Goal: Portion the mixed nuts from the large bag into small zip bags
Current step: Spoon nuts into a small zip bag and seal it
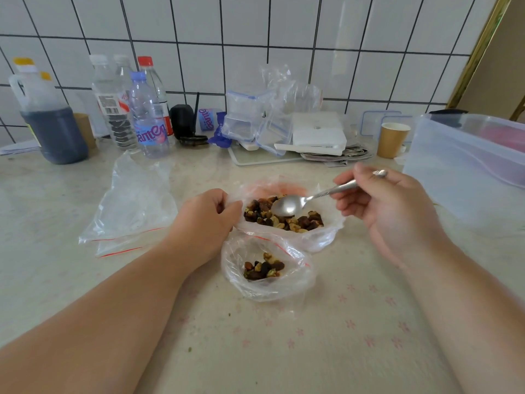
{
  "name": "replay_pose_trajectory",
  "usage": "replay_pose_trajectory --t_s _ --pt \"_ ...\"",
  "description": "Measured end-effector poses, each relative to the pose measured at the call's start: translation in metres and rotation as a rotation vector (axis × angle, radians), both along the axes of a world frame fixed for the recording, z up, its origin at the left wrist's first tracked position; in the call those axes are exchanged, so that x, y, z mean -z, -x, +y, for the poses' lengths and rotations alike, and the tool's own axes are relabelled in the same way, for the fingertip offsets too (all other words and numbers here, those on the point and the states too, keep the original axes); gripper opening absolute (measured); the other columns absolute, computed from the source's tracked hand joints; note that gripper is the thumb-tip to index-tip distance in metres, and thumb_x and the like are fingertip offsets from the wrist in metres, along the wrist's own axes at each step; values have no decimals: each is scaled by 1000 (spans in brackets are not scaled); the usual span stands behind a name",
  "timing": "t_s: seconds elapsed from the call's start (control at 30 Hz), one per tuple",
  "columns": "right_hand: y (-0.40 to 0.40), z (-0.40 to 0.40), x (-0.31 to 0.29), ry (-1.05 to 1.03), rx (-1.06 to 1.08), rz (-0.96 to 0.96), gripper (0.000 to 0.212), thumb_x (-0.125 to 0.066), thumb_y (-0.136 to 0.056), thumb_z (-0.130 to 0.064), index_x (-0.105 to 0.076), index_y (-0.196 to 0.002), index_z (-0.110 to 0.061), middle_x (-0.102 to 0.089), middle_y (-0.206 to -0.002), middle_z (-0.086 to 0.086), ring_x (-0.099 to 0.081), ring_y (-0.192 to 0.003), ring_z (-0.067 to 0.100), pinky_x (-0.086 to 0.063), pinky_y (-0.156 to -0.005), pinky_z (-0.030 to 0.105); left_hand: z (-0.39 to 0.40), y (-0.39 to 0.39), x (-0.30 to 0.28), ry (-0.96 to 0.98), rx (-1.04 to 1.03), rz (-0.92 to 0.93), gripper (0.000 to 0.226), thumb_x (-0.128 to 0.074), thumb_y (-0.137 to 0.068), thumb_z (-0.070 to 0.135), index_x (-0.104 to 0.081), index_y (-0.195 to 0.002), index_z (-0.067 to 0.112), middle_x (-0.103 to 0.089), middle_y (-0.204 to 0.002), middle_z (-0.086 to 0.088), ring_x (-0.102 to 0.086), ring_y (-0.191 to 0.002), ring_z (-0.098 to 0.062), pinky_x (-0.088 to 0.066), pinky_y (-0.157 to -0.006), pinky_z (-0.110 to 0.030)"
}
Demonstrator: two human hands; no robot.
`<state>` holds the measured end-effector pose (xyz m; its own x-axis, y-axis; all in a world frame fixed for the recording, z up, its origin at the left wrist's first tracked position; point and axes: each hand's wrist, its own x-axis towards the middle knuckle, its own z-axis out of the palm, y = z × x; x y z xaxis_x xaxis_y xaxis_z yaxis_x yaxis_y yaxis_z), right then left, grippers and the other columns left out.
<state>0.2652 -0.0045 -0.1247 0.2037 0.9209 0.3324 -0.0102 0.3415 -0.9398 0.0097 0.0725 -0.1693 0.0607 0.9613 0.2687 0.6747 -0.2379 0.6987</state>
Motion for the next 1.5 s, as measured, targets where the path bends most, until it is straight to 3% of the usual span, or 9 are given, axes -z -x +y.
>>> replay_pose_trajectory --t_s 0.13,0.27,0.37,0.5,0.63,0.87,1.0,1.2,1.5 --pt "-7 9 8 122 395 -282 28 -56 -98 -34 -74 -80 -24 -75 -74 -2 -71 -66 11 -58 -70 33 0 0 1 0 10 -29 33 -60 -97 39 -61 -74 14 -62 -60 1 -49 -47 1 -40 -48 -21" --pt "-3 11 14 177 385 -494 23 -58 -97 -38 -73 -81 -30 -74 -73 -14 -70 -66 3 -58 -78 35 0 1 0 15 32 -54 34 -58 -99 39 -62 -73 16 -67 -69 -1 -49 -47 0 -44 -54 -28" --pt "0 14 18 191 320 -531 21 -59 -97 -36 -74 -82 -32 -75 -75 -13 -71 -70 4 -58 -79 34 -1 1 0 15 26 -51 34 -58 -99 39 -63 -75 15 -68 -71 -2 -50 -48 1 -45 -55 -28" --pt "-3 17 16 228 334 -292 25 -57 -94 -25 -75 -78 -20 -76 -72 0 -73 -68 17 -57 -69 33 0 0 0 30 30 -52 34 -58 -99 39 -63 -74 17 -68 -71 1 -51 -47 1 -45 -54 -25" --pt "-5 20 16 280 298 -185 25 -53 -89 -16 -74 -76 -12 -75 -71 9 -71 -60 18 -53 -60 31 0 0 0 38 15 -44 34 -59 -97 40 -64 -75 14 -70 -73 -6 -49 -49 -4 -46 -56 -28" --pt "4 26 21 312 153 -114 23 -52 -94 -10 -72 -86 -4 -74 -71 12 -69 -60 17 -54 -54 23 0 -1 -2 84 27 -24 38 -60 -97 43 -63 -71 15 -65 -58 9 -52 -47 -2 -47 -55 -28" --pt "9 29 23 397 115 3 24 -51 -96 -8 -70 -83 -4 -72 -68 11 -66 -54 13 -52 -50 21 -1 -2 -3 93 40 3 39 -60 -97 43 -65 -75 12 -64 -61 3 -56 -57 -13 -48 -57 -31" --pt "9 29 23 473 111 262 25 -48 -99 -9 -66 -83 -3 -70 -58 7 -66 -48 10 -53 -45 19 0 -1 -1 87 32 -2 40 -60 -95 44 -62 -72 12 -58 -54 10 -50 -51 -7 -45 -55 -29" --pt "3 21 12 419 59 372 28 -50 -101 -13 -67 -83 -1 -71 -62 10 -66 -50 12 -52 -45 20 -1 1 -2 121 25 -76 37 -62 -93 44 -69 -74 13 -70 -67 2 -53 -46 0 -49 -58 -28"
